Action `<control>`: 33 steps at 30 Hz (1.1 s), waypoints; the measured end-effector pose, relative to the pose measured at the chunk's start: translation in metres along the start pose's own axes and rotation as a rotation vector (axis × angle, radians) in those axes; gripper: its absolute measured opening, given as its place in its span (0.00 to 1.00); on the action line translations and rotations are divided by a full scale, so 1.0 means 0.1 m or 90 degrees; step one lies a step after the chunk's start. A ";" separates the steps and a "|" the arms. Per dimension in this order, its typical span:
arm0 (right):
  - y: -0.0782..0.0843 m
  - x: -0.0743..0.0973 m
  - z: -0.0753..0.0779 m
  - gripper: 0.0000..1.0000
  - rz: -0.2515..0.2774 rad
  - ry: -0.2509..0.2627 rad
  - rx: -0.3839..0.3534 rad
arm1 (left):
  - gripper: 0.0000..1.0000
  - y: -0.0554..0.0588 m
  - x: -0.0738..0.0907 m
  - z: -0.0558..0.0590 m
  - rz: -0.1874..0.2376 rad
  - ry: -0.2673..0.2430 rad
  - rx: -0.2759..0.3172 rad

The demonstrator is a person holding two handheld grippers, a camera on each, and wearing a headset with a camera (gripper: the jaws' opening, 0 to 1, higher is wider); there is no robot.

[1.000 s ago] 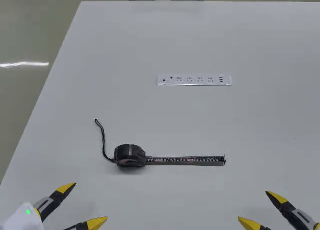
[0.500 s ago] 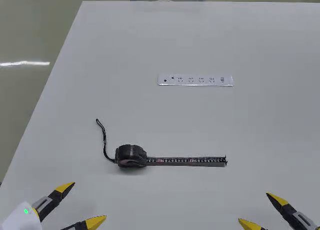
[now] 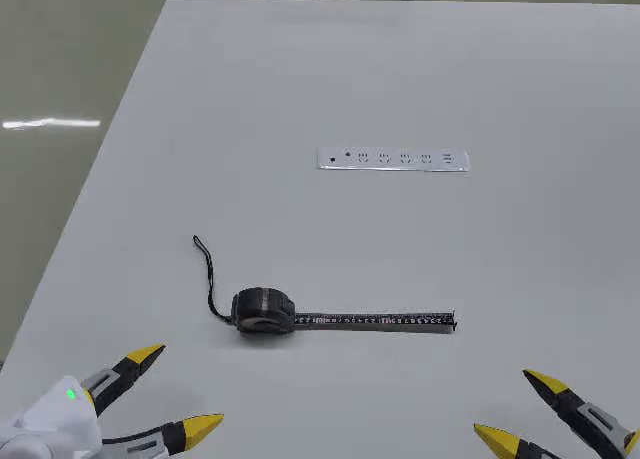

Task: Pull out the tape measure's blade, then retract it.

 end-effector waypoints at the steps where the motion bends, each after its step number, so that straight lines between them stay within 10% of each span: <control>1: 0.00 0.00 0.00 0.65 -0.001 -0.001 0.000 | 0.75 0.00 -0.01 0.00 -0.002 0.000 -0.002; 33: -0.06 -0.19 0.13 0.64 -0.021 -0.050 0.038 | 0.75 -0.04 -0.14 -0.08 -0.020 0.043 -0.027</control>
Point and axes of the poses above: the centre of the closed fingertips' face, and the gripper's own axes: x roughly backward along the fingers, z roughly to its right, y roughly out of its underside, the point moved 4 cm from there along x, roughly backward along the fingers, and after that the axes turned 3 degrees about x, right-handed, at the moved point
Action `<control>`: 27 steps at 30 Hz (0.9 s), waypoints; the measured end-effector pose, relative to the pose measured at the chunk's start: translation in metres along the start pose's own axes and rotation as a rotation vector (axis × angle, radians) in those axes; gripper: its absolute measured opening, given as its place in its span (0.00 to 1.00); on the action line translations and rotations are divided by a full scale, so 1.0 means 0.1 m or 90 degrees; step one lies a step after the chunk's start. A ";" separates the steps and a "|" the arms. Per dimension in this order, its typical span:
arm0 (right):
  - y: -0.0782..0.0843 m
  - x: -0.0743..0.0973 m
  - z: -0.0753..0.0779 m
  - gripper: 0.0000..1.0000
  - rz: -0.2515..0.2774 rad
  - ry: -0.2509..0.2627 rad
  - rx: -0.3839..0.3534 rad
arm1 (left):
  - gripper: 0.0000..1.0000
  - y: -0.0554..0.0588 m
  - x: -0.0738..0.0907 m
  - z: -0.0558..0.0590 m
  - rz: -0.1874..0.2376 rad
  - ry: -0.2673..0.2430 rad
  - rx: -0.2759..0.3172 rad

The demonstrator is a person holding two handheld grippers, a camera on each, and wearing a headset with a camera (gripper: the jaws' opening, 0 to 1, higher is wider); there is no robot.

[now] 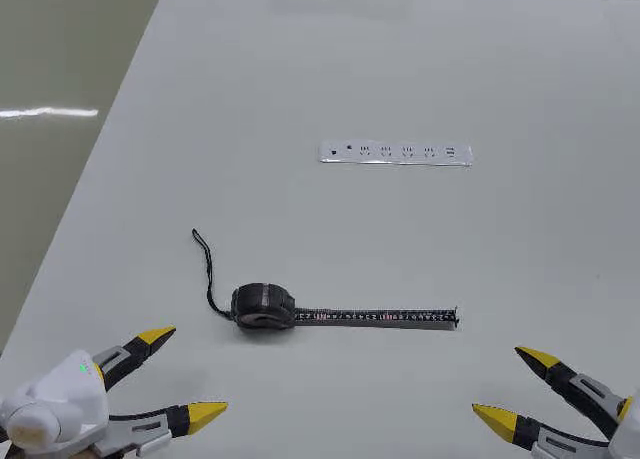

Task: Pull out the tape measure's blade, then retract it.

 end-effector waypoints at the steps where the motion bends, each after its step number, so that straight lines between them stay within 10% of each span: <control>1: 0.00 0.00 0.01 0.64 -0.003 0.001 0.003 | 0.75 0.00 -0.01 0.00 -0.001 -0.001 0.000; 27: -0.01 -0.22 0.22 0.63 -0.018 -0.009 0.013 | 0.77 -0.07 -0.25 -0.07 0.012 -0.042 0.046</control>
Point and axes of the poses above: the centre of the closed fingertips' face, and the gripper's own axes: x roughly backward along the fingers, z roughly to its right, y roughly out of its underside, the point moved 4 cm from there along x, roughly backward along the fingers, and after that the axes turned 3 degrees about x, right-handed, at the moved point
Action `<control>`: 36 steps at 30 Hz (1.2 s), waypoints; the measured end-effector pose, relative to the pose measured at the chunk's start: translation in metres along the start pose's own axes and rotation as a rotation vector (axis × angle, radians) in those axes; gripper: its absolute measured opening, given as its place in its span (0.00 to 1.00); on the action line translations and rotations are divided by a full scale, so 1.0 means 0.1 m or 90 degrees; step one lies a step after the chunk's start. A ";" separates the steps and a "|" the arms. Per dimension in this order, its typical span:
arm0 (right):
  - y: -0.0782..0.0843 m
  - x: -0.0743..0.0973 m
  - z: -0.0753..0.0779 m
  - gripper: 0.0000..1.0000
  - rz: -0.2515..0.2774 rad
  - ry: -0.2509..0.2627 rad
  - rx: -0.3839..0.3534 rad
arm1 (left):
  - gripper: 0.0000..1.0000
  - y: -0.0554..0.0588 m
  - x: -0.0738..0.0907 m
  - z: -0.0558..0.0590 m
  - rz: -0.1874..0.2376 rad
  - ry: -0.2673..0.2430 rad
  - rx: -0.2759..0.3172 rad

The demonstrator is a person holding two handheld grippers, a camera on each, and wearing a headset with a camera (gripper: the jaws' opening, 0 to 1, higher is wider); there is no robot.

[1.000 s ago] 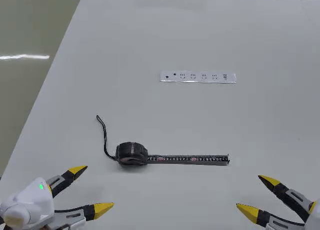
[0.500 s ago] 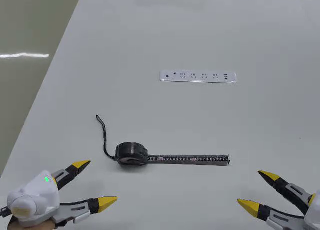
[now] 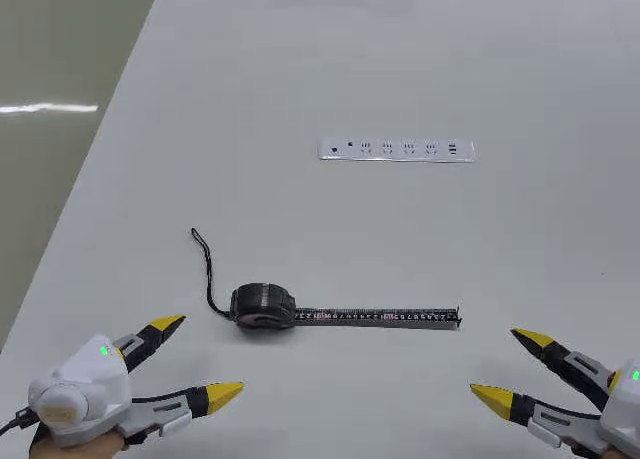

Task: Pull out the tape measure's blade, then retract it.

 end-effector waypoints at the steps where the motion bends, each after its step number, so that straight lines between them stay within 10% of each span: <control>1: 0.00 -0.01 0.01 0.63 0.000 -0.001 -0.001 | 0.77 0.00 -0.01 0.00 0.000 -0.003 0.001; 36: -0.09 -0.21 0.12 0.63 0.010 -0.009 0.003 | 0.84 -0.15 -0.32 0.00 0.048 -0.161 0.110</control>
Point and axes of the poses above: the centre of the closed fingertips' face, and the gripper's own axes: x roughly backward along the fingers, z roughly to its right, y roughly out of its underside, the point moved 4 cm from there along x, roughly backward along the fingers, and after that the axes turned 3 degrees about x, right-handed, at the moved point
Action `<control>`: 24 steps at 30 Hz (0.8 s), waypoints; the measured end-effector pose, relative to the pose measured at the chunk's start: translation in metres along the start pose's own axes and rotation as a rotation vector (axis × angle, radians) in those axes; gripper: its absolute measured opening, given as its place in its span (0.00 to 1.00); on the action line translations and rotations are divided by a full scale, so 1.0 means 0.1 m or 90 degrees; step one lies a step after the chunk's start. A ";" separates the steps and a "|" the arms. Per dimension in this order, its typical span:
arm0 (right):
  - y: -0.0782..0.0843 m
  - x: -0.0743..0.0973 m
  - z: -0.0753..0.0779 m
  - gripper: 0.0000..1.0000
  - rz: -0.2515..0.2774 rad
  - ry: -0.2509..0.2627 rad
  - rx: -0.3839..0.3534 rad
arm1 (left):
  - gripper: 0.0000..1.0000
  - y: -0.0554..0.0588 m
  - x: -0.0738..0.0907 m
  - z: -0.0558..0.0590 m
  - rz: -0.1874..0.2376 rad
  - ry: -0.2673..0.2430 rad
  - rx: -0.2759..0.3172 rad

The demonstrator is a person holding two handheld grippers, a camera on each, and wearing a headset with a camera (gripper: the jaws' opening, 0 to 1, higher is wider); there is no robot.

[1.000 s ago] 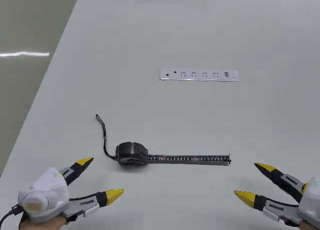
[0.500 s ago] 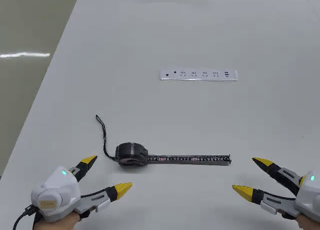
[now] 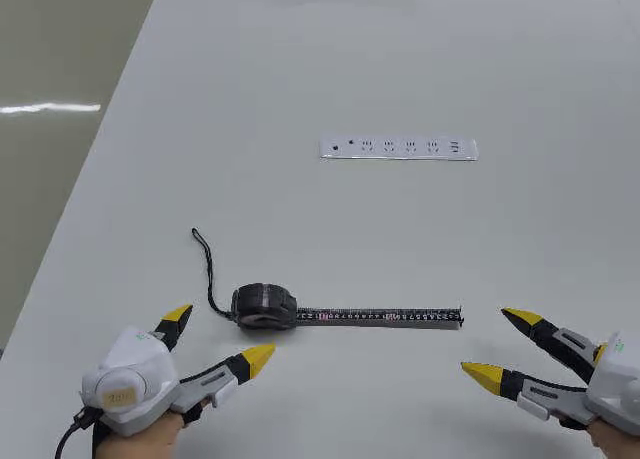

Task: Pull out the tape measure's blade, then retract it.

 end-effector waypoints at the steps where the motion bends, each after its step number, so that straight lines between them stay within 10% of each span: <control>1: 0.00 -0.01 0.00 0.63 0.001 0.000 -0.001 | 0.85 -0.01 -0.01 0.00 0.001 -0.004 0.004; 24: 0.03 -0.10 0.09 0.63 -0.011 -0.010 0.006 | 0.87 0.03 -0.21 0.10 -0.007 -0.071 0.032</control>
Point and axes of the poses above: the centre of the closed fingertips' face, and the gripper's own axes: x roughly backward along the fingers, z roughly to its right, y roughly out of its underside, the point moved 4 cm from there along x, roughly backward along the fingers, and after that the axes turned 3 degrees about x, right-handed, at the moved point
